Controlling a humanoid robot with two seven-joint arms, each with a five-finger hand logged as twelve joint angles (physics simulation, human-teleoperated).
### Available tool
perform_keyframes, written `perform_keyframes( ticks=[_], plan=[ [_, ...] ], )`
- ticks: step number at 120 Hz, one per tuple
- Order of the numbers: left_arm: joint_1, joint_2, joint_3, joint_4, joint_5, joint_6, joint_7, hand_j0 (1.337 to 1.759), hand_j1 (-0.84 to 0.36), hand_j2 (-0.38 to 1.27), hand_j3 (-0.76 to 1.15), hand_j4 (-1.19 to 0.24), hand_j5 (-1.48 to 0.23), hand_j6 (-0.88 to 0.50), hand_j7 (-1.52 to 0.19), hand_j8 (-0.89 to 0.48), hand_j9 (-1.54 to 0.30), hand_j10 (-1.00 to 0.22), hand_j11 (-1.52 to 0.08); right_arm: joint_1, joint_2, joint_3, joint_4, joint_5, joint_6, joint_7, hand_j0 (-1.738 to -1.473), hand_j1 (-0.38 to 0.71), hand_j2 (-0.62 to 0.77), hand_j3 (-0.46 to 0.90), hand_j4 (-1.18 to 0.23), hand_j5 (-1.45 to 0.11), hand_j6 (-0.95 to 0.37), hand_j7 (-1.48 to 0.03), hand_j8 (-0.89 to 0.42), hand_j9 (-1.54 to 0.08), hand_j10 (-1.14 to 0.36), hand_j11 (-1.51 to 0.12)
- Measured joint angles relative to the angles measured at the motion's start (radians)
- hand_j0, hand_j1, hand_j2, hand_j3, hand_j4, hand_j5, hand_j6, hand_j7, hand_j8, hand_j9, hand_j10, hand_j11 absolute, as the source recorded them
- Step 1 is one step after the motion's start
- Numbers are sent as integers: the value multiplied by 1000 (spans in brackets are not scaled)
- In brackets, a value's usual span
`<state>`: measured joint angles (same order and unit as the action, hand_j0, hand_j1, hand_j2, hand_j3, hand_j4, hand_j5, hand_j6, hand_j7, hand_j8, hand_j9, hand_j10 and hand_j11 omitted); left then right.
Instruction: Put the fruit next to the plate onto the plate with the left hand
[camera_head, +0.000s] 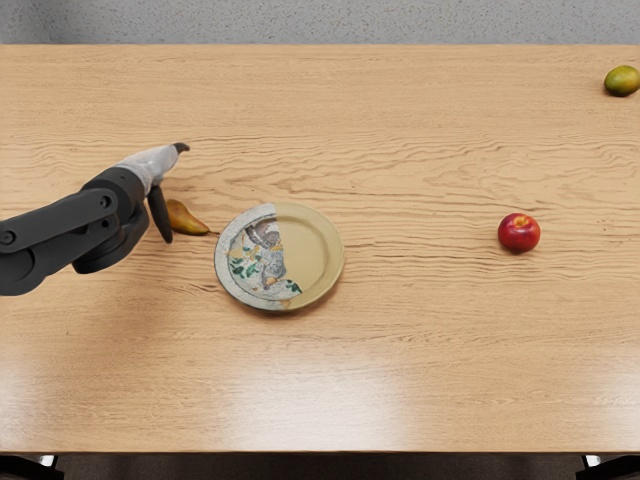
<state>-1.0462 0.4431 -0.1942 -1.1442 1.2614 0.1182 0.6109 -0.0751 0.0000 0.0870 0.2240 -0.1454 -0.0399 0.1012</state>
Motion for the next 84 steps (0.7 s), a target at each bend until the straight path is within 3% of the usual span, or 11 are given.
perform_keyframes(
  ticks=[84],
  plan=[
    [0, -12, 45, 1, -3, -1, 0, 1658, -67, 73, 0, -352, -454, -353, -453, -353, -453, -352, -453, 0, 0, 0, 0, 0, 0, 0, -1658, -331, -3, 0, -15, -20, -15, -20, -15, -20, -15, -20]
  ],
)
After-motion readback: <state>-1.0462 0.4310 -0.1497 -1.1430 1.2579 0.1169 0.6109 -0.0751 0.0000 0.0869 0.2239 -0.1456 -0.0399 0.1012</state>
